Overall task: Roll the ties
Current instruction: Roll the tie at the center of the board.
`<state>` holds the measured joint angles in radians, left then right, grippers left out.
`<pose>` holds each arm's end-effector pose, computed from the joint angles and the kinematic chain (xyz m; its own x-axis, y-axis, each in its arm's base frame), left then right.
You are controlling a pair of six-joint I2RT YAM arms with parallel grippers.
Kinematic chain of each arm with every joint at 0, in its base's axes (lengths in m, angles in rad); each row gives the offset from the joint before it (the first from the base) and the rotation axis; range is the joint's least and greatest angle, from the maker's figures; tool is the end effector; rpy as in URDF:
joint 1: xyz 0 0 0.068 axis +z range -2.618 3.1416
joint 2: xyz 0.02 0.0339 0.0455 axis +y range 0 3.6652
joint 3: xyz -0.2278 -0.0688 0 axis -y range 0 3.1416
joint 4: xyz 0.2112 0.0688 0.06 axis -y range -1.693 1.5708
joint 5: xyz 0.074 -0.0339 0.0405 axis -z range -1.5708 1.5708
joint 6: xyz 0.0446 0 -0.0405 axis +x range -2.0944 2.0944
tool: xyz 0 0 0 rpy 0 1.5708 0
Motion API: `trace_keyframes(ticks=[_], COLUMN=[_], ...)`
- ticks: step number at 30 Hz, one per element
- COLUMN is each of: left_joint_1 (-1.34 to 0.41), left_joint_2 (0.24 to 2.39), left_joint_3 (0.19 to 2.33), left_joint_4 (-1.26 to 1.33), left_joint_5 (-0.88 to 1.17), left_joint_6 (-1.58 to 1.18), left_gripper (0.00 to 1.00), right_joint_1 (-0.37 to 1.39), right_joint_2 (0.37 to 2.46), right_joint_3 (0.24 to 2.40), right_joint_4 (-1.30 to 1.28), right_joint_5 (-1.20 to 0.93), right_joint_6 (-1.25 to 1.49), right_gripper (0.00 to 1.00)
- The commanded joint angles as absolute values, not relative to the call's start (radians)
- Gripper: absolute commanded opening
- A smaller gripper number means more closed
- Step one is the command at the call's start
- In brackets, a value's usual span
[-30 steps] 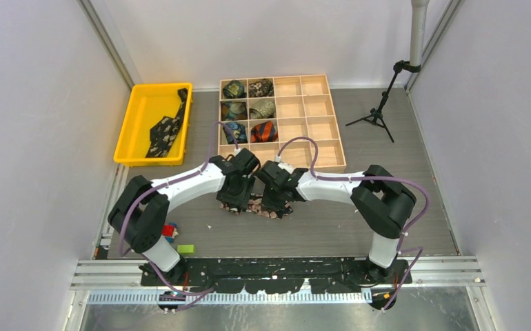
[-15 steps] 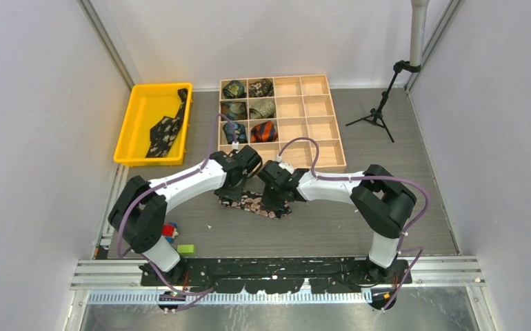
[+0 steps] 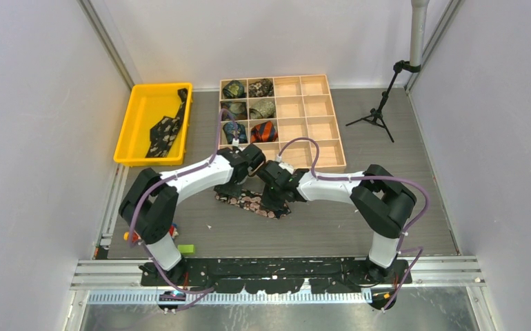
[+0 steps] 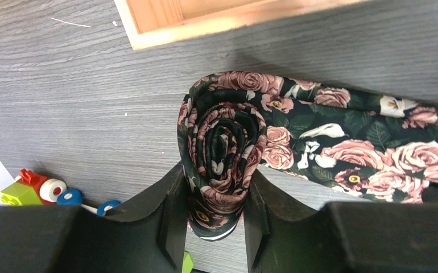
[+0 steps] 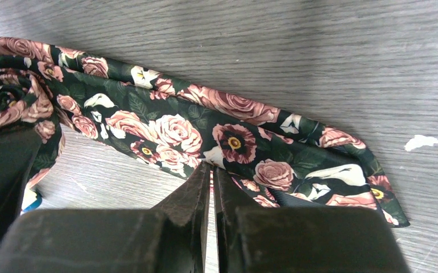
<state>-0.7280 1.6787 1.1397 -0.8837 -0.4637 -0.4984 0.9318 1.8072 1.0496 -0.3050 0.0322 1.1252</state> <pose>0.2174 -0.1670 0.1704 -0.9094 0.2379 -0.3411 0.1265 0.9396 0.3180 0.1954 0.2606 0.1298 -0.9401 0.2470 -0.2351 0.1284 0.8951 0.4270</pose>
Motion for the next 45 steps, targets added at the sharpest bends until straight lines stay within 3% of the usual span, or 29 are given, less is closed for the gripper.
trace_keyframes(ticks=[1,10,16,26,40,45], left_joint_1=[-0.715,-0.715,-0.715,-0.715,-0.656,-0.539], left_joint_2=[1.718,1.796,1.822,1.751,1.515,1.426], left_joint_3=[1.195,1.24,1.272,1.319,1.292,1.199], left_joint_4=[-0.89,-0.916,-0.933,-0.982,-1.036,-0.969], left_joint_5=[-0.538,-0.577,-0.558,-0.485,-0.449,-0.378], left_joint_6=[-0.533,-0.572,-0.593,-0.597,-0.535,-0.486], left_gripper=[0.35,0.43,0.57,0.66,0.71,0.71], right_joint_1=[0.93,0.931,0.94,1.012,1.06,1.02], right_joint_2=[1.848,1.778,1.694,1.633,1.861,1.937], right_joint_3=[1.021,1.049,1.069,1.085,1.239,1.244], right_joint_4=[-0.362,-0.416,-0.453,-0.439,-0.341,-0.347], right_joint_5=[0.048,0.057,0.062,0.1,0.065,0.044], right_joint_6=[1.11,1.083,1.072,1.077,1.066,1.057], right_gripper=[0.12,0.13,0.15,0.16,0.15,0.14])
